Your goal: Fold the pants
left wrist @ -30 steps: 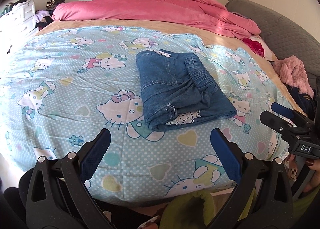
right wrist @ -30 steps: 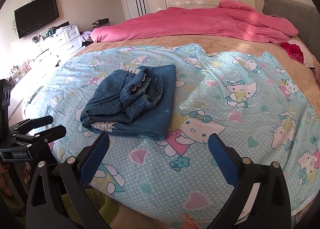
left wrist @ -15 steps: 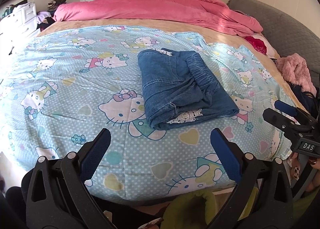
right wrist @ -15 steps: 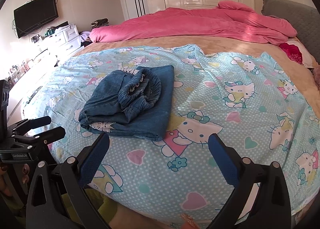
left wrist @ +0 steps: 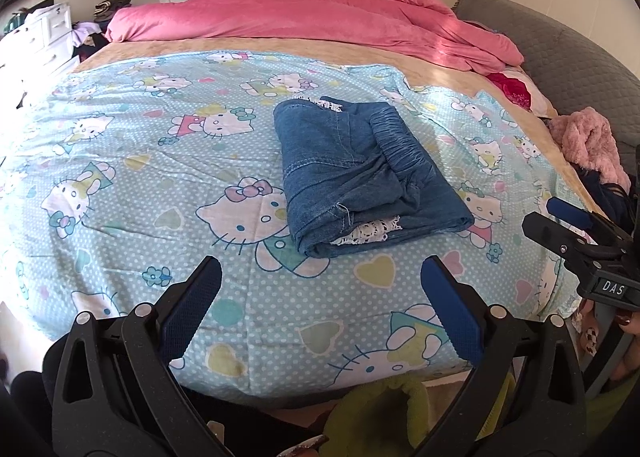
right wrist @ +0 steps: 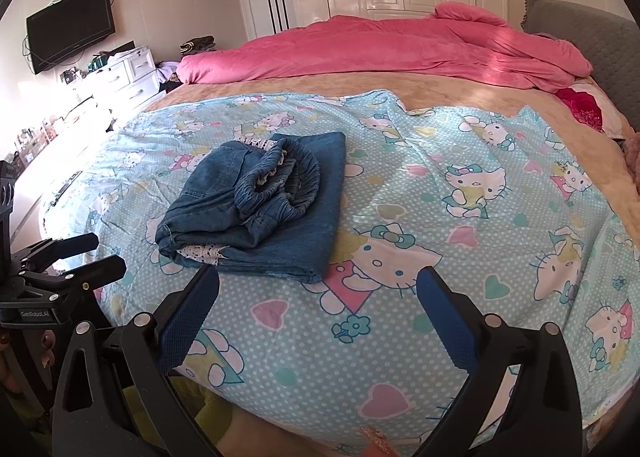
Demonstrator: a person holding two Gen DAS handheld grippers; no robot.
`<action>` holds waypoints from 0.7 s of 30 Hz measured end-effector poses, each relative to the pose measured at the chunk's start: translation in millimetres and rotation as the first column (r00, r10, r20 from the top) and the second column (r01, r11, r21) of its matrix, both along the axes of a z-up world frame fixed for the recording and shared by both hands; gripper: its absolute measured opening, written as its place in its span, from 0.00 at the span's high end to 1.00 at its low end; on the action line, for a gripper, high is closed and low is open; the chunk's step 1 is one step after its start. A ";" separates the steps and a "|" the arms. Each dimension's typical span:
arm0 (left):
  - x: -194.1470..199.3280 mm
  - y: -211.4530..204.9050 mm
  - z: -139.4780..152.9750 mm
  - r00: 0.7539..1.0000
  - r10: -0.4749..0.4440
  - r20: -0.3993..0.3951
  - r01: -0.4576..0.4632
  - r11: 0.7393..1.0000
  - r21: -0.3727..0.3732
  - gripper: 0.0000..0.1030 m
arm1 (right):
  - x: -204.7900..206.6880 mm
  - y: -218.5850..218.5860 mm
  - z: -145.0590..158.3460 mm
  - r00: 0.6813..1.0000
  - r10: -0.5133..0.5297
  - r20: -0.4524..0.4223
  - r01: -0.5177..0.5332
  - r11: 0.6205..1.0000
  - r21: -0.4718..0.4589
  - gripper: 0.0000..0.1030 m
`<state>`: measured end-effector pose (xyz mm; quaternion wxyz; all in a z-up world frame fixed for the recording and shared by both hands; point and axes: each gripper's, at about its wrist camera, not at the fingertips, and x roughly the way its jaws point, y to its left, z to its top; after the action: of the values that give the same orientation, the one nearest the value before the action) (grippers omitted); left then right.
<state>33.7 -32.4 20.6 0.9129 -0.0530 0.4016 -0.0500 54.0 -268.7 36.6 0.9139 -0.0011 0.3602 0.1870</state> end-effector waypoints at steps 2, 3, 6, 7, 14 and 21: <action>-0.8 -1.0 0.6 1.000 0.000 -0.001 0.000 1.000 0.004 0.09 | 0.4 -0.1 0.3 1.000 -0.002 -0.001 0.002 1.000 -0.003 0.04; -1.0 -1.4 0.6 1.000 -0.001 -0.002 0.001 1.000 0.005 0.09 | 0.3 0.1 0.4 1.000 -0.004 0.000 0.004 1.000 -0.004 0.04; -1.3 -0.8 0.7 1.000 -0.003 -0.005 0.003 1.000 0.000 0.09 | 1.1 0.1 0.0 1.000 -0.008 -0.002 0.008 1.000 -0.008 0.04; -1.5 -1.1 0.8 1.000 -0.004 -0.006 0.004 1.000 0.000 0.09 | 1.1 0.3 0.0 1.000 -0.009 -0.003 0.008 1.000 -0.009 0.04; -0.7 -0.1 0.7 1.000 0.000 -0.007 0.000 1.000 -0.003 0.09 | 2.0 2.6 -0.7 1.000 -0.005 -0.001 0.005 1.000 -0.020 0.04; -1.1 3.6 -0.7 1.000 0.001 -0.014 -0.001 1.000 -0.015 0.09 | 1.7 4.4 -1.7 1.000 -0.003 0.000 0.003 1.000 -0.029 0.04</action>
<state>32.6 -28.9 19.8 0.9097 -0.0604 0.4076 -0.0521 55.7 -264.3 34.8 0.9141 -0.0138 0.3630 0.1801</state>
